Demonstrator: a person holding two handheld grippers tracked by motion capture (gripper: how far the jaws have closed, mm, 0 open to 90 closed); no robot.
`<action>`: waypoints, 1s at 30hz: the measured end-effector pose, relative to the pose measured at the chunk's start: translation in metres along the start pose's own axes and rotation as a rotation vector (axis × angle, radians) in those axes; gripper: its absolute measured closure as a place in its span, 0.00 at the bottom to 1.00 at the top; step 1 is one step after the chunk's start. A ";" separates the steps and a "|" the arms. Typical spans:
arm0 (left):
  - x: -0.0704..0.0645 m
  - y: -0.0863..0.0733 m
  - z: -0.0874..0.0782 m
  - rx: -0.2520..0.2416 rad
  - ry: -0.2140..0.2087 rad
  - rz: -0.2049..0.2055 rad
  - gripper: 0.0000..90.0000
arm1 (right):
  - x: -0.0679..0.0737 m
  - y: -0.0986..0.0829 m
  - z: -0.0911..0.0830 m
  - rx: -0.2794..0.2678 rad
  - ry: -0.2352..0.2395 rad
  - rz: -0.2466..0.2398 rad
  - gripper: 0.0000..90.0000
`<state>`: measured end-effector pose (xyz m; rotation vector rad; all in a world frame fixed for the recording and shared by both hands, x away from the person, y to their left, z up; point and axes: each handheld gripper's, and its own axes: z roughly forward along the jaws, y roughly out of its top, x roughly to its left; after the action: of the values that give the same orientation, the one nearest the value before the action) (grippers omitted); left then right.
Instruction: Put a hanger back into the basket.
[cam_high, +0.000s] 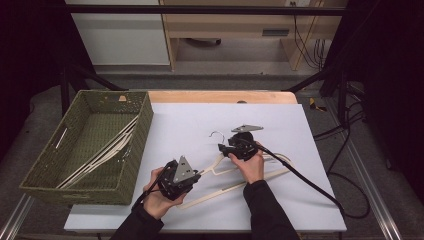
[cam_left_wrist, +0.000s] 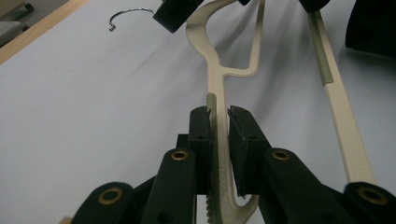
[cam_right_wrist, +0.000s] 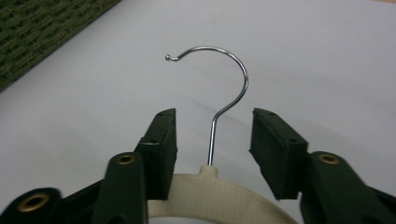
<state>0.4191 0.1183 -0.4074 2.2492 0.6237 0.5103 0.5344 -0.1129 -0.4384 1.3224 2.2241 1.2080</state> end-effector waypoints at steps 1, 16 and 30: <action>0.000 0.000 0.000 -0.001 0.002 0.001 0.88 | -0.001 -0.001 0.004 0.018 0.003 0.008 0.63; -0.007 -0.004 0.006 0.014 -0.014 0.005 0.88 | -0.004 -0.001 0.013 0.100 0.035 0.043 0.94; -0.008 -0.017 0.023 0.086 -0.067 0.012 1.00 | 0.005 -0.008 -0.010 0.001 -0.006 0.016 1.00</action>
<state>0.4200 0.1115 -0.4363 2.3422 0.6081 0.4190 0.5216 -0.1156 -0.4378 1.3447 2.2147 1.2072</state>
